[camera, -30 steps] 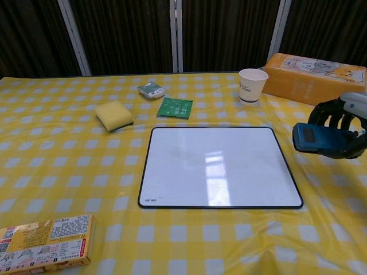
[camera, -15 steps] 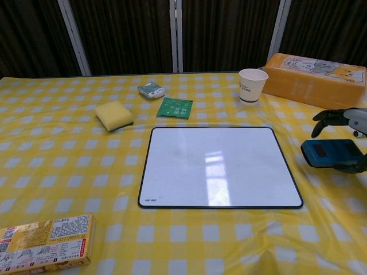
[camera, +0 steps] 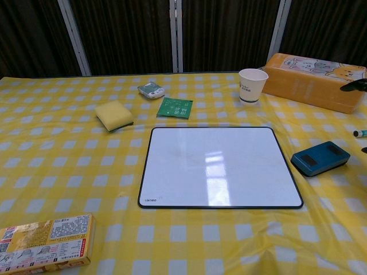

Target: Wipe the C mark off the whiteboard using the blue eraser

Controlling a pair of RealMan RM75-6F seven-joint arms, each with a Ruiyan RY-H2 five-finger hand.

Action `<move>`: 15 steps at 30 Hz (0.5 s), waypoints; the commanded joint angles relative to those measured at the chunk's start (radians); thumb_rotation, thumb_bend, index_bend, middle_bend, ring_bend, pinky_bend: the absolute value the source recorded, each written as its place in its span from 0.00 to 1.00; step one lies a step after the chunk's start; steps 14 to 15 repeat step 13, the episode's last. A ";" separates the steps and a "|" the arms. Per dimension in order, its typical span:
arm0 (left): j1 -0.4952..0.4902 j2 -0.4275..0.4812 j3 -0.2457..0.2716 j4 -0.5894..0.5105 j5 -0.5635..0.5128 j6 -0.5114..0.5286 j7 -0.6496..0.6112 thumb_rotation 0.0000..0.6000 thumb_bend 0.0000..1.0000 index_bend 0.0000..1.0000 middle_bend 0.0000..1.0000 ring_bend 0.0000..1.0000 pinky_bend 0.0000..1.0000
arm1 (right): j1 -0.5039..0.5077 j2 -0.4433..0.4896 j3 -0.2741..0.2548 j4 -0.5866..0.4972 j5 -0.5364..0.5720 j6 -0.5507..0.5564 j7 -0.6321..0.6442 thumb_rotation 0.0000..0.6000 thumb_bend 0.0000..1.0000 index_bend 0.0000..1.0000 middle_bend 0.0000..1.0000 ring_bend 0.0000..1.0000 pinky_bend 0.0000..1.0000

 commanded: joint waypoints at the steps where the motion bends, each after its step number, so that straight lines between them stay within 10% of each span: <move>1: 0.010 -0.015 0.000 0.024 0.014 0.025 -0.016 1.00 0.16 0.00 0.00 0.00 0.00 | -0.104 0.036 -0.045 0.028 -0.138 0.198 0.052 1.00 0.13 0.00 0.00 0.00 0.00; 15: 0.006 -0.080 0.000 0.096 0.046 0.041 -0.011 1.00 0.16 0.00 0.00 0.00 0.00 | -0.206 0.075 -0.066 0.069 -0.201 0.318 0.150 1.00 0.13 0.00 0.00 0.00 0.00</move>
